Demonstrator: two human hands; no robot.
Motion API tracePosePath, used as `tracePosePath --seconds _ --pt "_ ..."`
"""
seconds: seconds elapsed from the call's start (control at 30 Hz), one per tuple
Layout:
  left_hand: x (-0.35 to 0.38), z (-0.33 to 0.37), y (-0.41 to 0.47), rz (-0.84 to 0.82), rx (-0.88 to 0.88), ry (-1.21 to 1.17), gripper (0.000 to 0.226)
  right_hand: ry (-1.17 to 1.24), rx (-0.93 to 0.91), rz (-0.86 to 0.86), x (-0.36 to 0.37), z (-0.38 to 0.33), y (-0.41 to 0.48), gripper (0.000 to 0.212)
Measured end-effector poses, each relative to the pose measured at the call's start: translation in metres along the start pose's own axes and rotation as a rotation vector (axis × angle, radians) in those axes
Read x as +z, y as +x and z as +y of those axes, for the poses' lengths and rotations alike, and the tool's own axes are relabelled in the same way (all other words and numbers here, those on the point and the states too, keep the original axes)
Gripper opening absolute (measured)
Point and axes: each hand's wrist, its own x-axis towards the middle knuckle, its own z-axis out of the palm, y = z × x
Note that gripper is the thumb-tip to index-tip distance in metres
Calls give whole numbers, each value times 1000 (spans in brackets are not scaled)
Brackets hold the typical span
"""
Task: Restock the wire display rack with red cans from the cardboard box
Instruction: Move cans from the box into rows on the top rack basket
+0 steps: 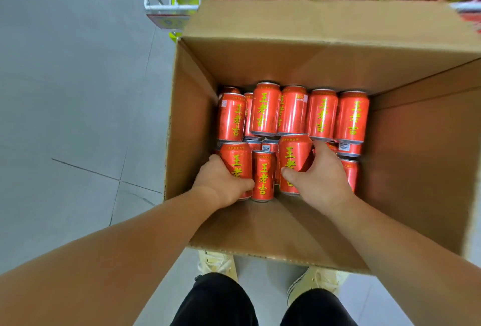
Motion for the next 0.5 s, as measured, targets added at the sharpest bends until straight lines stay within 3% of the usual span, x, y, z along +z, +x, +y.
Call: tracePosePath --seconds 0.13,0.37,0.5 --pt "-32 27 -49 20 95 -27 74 16 -53 15 -38 -40 -38 52" --pt "-91 74 -130 128 206 -17 70 54 -172 77 -119 -116 -100 34" --pt "-130 100 -201 170 275 -38 68 92 -213 150 -162 -159 -152 41"
